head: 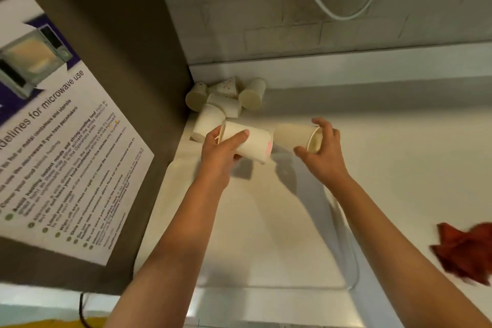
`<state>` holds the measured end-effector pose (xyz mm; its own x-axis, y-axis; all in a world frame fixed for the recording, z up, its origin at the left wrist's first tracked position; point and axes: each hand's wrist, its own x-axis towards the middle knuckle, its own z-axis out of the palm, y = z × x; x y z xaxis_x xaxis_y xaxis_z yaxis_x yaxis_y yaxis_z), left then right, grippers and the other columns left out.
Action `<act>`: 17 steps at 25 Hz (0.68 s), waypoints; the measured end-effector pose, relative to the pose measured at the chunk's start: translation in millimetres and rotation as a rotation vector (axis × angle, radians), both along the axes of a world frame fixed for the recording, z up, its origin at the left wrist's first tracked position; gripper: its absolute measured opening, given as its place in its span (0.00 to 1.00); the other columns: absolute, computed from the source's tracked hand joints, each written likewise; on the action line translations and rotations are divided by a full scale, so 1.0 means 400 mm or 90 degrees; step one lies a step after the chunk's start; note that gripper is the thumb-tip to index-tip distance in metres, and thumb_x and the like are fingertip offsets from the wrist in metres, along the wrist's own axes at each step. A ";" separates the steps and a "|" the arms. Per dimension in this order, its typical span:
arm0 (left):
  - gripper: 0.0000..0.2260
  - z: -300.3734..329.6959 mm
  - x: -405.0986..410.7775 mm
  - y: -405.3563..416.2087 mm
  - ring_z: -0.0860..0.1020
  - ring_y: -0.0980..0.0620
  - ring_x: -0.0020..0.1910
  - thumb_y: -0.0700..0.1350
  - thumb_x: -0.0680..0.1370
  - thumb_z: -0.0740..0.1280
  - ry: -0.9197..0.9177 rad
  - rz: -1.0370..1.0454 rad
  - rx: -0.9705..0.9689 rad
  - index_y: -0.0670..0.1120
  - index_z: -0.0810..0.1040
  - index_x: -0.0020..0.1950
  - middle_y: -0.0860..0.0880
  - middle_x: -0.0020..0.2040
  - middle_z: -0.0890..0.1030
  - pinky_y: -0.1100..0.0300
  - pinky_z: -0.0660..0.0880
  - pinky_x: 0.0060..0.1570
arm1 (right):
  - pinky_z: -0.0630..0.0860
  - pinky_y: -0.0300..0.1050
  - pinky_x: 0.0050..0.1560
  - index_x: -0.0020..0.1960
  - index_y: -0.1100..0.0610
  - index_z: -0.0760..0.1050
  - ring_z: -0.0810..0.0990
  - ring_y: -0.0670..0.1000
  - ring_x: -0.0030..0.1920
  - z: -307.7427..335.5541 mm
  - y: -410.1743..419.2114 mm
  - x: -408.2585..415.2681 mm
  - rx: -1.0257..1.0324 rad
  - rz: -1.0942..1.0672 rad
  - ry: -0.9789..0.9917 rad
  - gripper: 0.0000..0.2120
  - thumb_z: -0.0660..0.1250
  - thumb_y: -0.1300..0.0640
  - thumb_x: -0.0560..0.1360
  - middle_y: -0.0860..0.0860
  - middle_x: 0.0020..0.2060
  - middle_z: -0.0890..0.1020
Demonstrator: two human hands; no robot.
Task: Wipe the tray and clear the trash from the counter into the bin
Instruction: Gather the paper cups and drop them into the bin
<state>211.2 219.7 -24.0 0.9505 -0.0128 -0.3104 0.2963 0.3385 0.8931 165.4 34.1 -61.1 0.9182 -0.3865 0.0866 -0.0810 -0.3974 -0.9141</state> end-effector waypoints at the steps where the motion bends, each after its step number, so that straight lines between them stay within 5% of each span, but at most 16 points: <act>1: 0.25 0.002 -0.032 -0.002 0.78 0.50 0.50 0.35 0.72 0.71 -0.001 -0.016 -0.021 0.45 0.67 0.66 0.46 0.55 0.78 0.58 0.80 0.40 | 0.65 0.39 0.56 0.69 0.53 0.62 0.67 0.50 0.55 0.008 -0.003 -0.036 0.008 -0.013 -0.002 0.32 0.70 0.63 0.69 0.56 0.63 0.63; 5: 0.24 -0.016 -0.139 -0.014 0.78 0.50 0.49 0.36 0.73 0.69 0.013 -0.054 -0.055 0.42 0.67 0.68 0.46 0.53 0.78 0.55 0.78 0.45 | 0.66 0.40 0.55 0.69 0.53 0.61 0.67 0.49 0.55 0.035 -0.014 -0.186 0.018 -0.064 -0.027 0.37 0.68 0.53 0.62 0.51 0.58 0.63; 12: 0.15 -0.043 -0.308 -0.064 0.77 0.50 0.49 0.39 0.76 0.66 0.054 -0.128 -0.107 0.43 0.70 0.62 0.45 0.51 0.78 0.56 0.77 0.44 | 0.68 0.46 0.63 0.71 0.50 0.60 0.67 0.49 0.61 0.011 -0.046 -0.409 0.055 -0.156 -0.024 0.38 0.66 0.51 0.62 0.49 0.62 0.66; 17: 0.12 -0.048 -0.429 -0.127 0.78 0.51 0.49 0.39 0.72 0.68 0.046 -0.302 -0.122 0.46 0.73 0.53 0.47 0.49 0.79 0.58 0.80 0.46 | 0.72 0.63 0.61 0.67 0.41 0.63 0.71 0.56 0.65 -0.003 -0.120 -0.533 0.103 -0.191 -0.015 0.35 0.67 0.44 0.61 0.51 0.65 0.70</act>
